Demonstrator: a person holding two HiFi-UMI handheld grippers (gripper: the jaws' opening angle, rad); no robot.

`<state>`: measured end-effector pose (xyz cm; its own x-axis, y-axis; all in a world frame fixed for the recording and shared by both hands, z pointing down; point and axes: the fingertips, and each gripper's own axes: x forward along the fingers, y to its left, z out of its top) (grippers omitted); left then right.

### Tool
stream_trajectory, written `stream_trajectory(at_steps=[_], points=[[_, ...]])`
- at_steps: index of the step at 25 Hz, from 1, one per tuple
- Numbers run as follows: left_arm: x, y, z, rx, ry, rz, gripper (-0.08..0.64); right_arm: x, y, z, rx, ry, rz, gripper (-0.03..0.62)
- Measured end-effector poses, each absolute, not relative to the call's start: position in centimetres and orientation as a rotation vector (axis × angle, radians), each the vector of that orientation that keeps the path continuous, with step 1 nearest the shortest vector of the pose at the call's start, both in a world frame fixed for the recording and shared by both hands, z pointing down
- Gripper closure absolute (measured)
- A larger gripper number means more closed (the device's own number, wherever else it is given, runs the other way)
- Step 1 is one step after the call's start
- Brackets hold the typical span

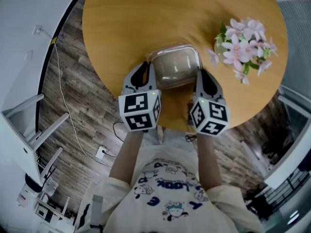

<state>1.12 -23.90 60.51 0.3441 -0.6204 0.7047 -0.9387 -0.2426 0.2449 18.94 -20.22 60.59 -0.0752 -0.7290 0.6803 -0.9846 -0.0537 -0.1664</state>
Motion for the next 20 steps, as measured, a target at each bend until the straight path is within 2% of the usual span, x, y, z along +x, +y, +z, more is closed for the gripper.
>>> stream_trajectory(at_steps=[11,20], points=[[1.7,-23.1,59.7,1.983,-1.355,0.635,0.54,16.8,-20.3,58.7,1.786,-1.908,0.809,0.588],[-0.1,-23.1,59.9,1.939,-1.402,0.625,0.54,19.1,-19.3,58.9,1.841,-1.849,0.867,0.586]])
